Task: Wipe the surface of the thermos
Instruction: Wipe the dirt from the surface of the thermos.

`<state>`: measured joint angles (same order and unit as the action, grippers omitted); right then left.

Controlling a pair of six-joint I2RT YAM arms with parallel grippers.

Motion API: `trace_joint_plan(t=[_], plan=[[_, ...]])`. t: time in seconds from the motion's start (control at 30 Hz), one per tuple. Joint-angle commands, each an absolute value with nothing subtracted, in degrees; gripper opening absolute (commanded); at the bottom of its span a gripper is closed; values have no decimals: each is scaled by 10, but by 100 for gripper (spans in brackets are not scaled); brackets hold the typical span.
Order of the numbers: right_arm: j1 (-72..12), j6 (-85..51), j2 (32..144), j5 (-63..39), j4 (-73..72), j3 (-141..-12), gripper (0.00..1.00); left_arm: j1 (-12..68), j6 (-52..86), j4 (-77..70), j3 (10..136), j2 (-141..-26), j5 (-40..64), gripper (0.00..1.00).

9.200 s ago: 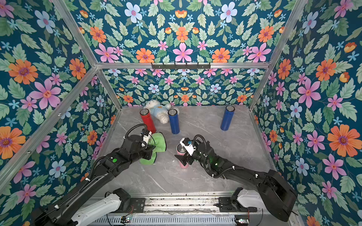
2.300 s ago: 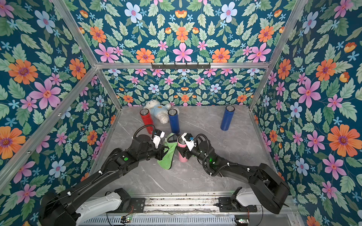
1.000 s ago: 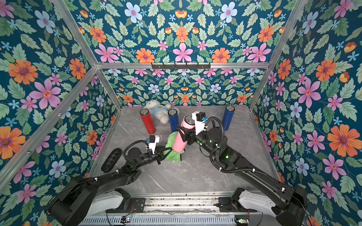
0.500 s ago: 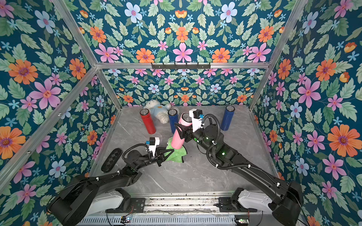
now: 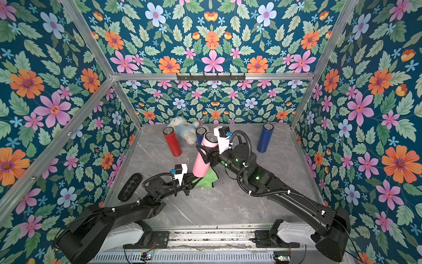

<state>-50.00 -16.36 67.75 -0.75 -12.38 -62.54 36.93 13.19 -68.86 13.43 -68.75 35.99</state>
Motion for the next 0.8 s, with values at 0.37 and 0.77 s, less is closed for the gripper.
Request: trace_joint_plan(t=[0.37,0.77], plan=[[-504,-152,645,58,-1,-620,0,370,86,-723,123,-629,312,0],[-508,-233,694,-86,-162,-606,0,370,107,-787,139,-687,328,0]])
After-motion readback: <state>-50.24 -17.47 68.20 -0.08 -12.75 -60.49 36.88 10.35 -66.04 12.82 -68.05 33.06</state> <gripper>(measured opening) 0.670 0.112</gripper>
